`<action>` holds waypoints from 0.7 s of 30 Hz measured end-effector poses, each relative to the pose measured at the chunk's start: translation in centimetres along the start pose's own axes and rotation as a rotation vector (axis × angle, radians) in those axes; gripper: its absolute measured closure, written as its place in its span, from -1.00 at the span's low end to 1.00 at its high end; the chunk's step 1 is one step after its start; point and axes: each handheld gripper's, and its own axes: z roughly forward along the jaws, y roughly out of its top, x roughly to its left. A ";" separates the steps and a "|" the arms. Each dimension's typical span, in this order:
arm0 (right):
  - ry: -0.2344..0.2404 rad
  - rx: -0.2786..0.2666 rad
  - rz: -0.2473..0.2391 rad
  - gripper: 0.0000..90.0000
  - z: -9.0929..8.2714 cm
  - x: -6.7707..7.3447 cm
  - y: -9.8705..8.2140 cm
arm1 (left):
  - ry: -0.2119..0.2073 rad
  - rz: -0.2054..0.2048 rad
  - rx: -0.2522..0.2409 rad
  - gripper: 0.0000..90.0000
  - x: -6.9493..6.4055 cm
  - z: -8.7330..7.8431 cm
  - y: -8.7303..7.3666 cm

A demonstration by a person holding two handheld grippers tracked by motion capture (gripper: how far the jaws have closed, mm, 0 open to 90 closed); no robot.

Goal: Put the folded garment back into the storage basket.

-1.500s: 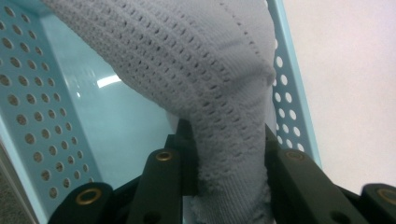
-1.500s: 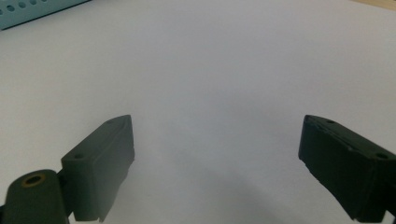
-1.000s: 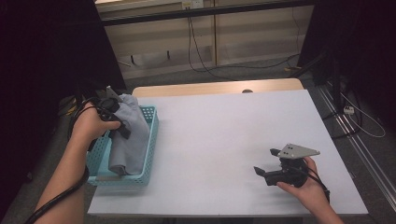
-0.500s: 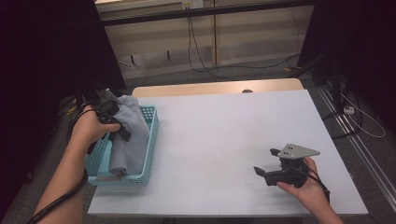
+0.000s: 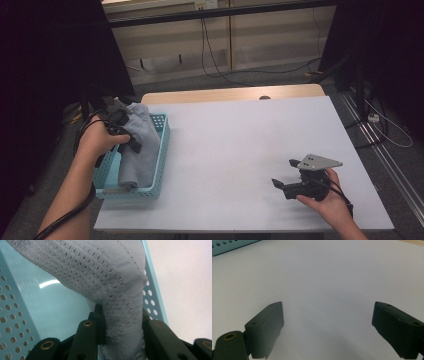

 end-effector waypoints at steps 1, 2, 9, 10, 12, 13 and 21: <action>0.001 0.000 0.000 -0.77 0.0 0.0 0.0 | -0.001 0.002 -0.001 0.59 0.0 0.0 0.0; 0.000 -0.001 0.000 -0.77 0.0 0.0 0.0 | 0.000 0.002 -0.004 0.59 0.0 0.0 0.0; 0.000 -0.001 -0.002 -0.77 0.0 0.0 0.0 | -0.004 0.005 -0.008 0.59 -0.2 0.0 -0.1; -0.001 -0.002 -0.002 -0.77 0.0 0.0 0.0 | -0.006 0.003 -0.008 0.59 -0.3 0.0 -0.2; -0.001 -0.003 -0.001 -0.77 -0.1 0.0 0.1 | -0.006 0.004 -0.008 0.59 -0.3 -0.1 -0.2; -0.001 -0.003 0.001 -0.77 -0.1 0.0 0.1 | -0.009 0.006 -0.006 0.59 -0.3 -0.1 -0.2; -0.005 -0.002 0.001 -0.77 -0.1 -0.1 0.0 | -0.017 0.003 -0.014 0.59 -0.3 0.1 -0.4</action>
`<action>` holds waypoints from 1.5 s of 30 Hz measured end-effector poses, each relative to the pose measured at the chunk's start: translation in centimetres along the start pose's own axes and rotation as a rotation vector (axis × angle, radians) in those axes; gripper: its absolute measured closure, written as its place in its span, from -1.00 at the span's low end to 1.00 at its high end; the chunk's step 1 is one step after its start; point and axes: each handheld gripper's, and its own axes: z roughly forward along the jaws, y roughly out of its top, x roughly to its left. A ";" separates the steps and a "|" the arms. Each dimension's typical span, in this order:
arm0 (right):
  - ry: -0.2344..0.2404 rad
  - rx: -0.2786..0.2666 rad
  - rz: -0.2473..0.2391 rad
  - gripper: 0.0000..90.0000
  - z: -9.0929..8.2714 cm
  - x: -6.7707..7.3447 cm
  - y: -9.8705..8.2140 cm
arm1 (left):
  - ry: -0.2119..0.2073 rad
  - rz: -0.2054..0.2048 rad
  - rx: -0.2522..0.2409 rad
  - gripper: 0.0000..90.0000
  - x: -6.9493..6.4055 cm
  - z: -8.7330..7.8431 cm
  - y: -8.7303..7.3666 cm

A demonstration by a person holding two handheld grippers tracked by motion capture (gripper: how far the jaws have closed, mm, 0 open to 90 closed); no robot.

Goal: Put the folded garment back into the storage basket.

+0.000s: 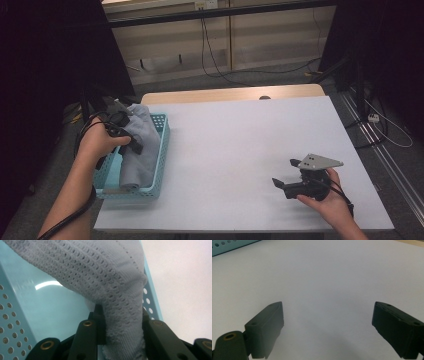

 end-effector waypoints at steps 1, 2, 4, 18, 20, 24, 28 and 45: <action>0.001 -0.001 0.000 -0.77 0.0 0.0 0.0 | 0.001 -0.002 0.001 0.59 0.0 0.0 0.0; 0.002 -0.002 -0.001 -0.77 0.0 0.0 0.0 | 0.001 -0.003 0.002 0.59 0.1 0.0 0.0; 0.001 -0.003 -0.001 -0.77 0.0 0.1 0.0 | -0.001 -0.007 -0.001 0.59 0.2 0.1 -0.1; 0.001 0.001 0.001 -0.77 0.0 0.0 0.0 | 0.005 -0.013 -0.029 0.41 0.8 0.5 -0.2; 0.000 0.001 0.002 -0.77 0.0 0.0 0.0 | 0.003 -0.024 -0.037 0.35 0.9 0.6 -0.3; 0.002 0.001 0.000 -0.77 0.1 0.0 0.0 | -0.003 -0.031 -0.045 0.26 1.3 0.5 -0.4; 0.002 0.002 -0.001 -0.77 0.1 0.1 -0.1 | 0.006 -0.034 -0.059 0.14 1.6 0.4 -0.5; 0.004 0.003 -0.001 -0.77 0.2 0.1 0.0 | 0.008 -0.061 -0.087 0.04 2.8 0.6 -1.0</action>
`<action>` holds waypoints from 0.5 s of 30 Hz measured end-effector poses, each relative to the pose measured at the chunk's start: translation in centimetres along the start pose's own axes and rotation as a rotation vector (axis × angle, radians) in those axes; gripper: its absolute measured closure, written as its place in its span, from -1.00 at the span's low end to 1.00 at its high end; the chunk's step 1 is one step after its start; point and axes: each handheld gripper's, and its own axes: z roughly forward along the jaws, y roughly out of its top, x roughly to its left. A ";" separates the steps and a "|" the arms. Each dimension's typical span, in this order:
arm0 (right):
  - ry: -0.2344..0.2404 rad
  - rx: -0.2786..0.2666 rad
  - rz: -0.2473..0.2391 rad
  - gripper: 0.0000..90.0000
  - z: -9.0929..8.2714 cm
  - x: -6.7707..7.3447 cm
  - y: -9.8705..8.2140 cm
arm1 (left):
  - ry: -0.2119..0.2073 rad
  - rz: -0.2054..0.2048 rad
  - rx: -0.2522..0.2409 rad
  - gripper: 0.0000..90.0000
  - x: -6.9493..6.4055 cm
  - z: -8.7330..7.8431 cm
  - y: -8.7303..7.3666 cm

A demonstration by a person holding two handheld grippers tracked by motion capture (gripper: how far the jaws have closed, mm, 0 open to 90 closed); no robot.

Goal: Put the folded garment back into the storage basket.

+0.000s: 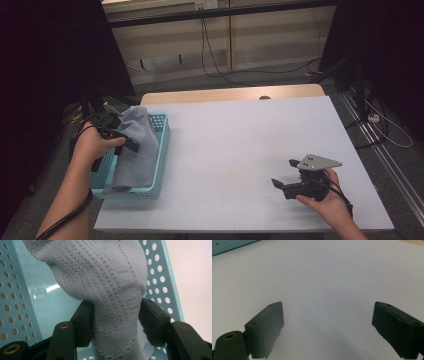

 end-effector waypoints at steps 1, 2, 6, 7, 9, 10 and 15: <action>0.000 0.000 0.000 -0.77 0.0 0.0 0.0 | 0.002 -0.001 0.002 0.04 0.0 0.0 0.0; 0.000 0.001 0.001 -0.77 0.0 0.0 0.0 | 0.001 -0.002 -0.001 0.04 -0.1 0.0 0.0; 0.000 -0.001 -0.001 -0.77 0.0 0.0 0.0 | 0.001 -0.001 -0.005 0.04 -0.1 0.0 0.1; 0.000 -0.001 -0.001 -0.77 0.0 0.0 0.0 | 0.001 -0.002 -0.006 0.04 -0.1 0.0 0.1; 0.000 -0.001 -0.001 -0.77 0.0 0.0 0.0 | 0.000 0.001 0.001 0.04 0.0 -0.1 0.0; -0.001 -0.001 -0.001 -0.77 0.0 0.0 0.0 | 0.001 -0.004 -0.011 0.04 0.0 0.0 0.0; -0.001 -0.003 -0.002 -0.77 0.0 0.0 0.0 | 0.000 -0.007 -0.014 0.04 0.1 0.0 -0.1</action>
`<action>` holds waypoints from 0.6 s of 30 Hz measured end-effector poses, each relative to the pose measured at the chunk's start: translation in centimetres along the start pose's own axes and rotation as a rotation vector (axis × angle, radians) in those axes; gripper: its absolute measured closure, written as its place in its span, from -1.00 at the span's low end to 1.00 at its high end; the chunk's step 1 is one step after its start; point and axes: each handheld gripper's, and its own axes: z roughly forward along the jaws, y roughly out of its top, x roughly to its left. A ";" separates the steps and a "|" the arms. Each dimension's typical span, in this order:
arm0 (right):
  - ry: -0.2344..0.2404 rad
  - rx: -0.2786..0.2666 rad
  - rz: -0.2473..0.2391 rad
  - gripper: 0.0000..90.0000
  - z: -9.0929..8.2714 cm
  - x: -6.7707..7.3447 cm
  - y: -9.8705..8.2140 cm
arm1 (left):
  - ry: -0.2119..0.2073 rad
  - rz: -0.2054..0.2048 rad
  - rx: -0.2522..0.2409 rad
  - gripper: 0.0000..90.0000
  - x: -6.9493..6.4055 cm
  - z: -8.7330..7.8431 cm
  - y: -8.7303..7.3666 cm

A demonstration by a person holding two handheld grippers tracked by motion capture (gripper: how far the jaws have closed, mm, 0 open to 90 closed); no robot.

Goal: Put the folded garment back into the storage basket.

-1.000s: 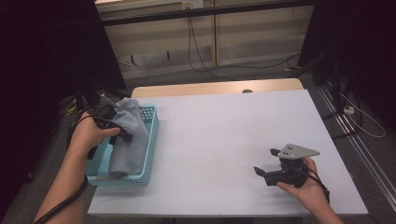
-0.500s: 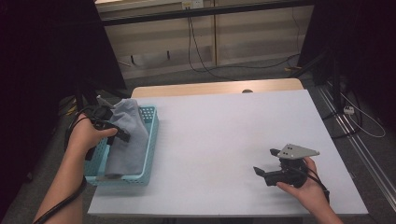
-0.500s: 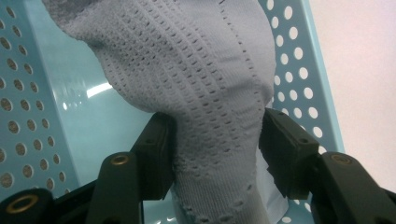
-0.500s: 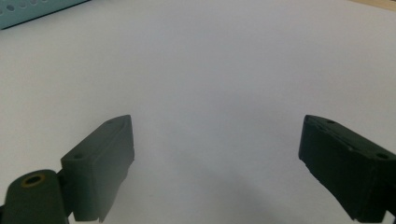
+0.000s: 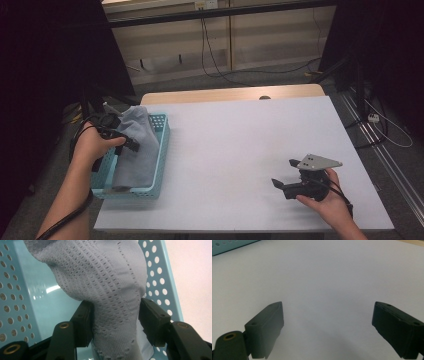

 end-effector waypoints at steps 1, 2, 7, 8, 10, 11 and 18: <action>0.001 0.000 0.000 -0.77 0.0 0.0 0.0 | 0.001 -0.002 -0.001 0.04 0.0 0.0 0.0; 0.000 -0.001 0.000 -0.77 0.0 0.0 0.0 | 0.000 -0.007 0.000 0.04 0.0 0.0 0.0; -0.002 -0.001 0.000 -0.77 0.0 0.0 0.0 | -0.001 -0.012 -0.003 0.04 0.3 0.0 -0.1; -0.002 -0.001 0.000 -0.77 0.0 0.0 0.0 | -0.001 -0.005 0.003 0.04 0.4 0.0 -0.1; -0.001 -0.001 -0.001 -0.77 0.0 0.0 0.0 | 0.000 -0.016 -0.007 0.04 0.4 0.1 -0.1; 0.000 -0.001 -0.002 -0.77 0.0 0.0 0.0 | -0.001 -0.019 -0.009 0.04 0.4 0.1 -0.1; 0.001 -0.001 -0.002 -0.77 0.0 0.0 0.0 | -0.001 -0.022 -0.009 0.04 0.7 0.2 -0.3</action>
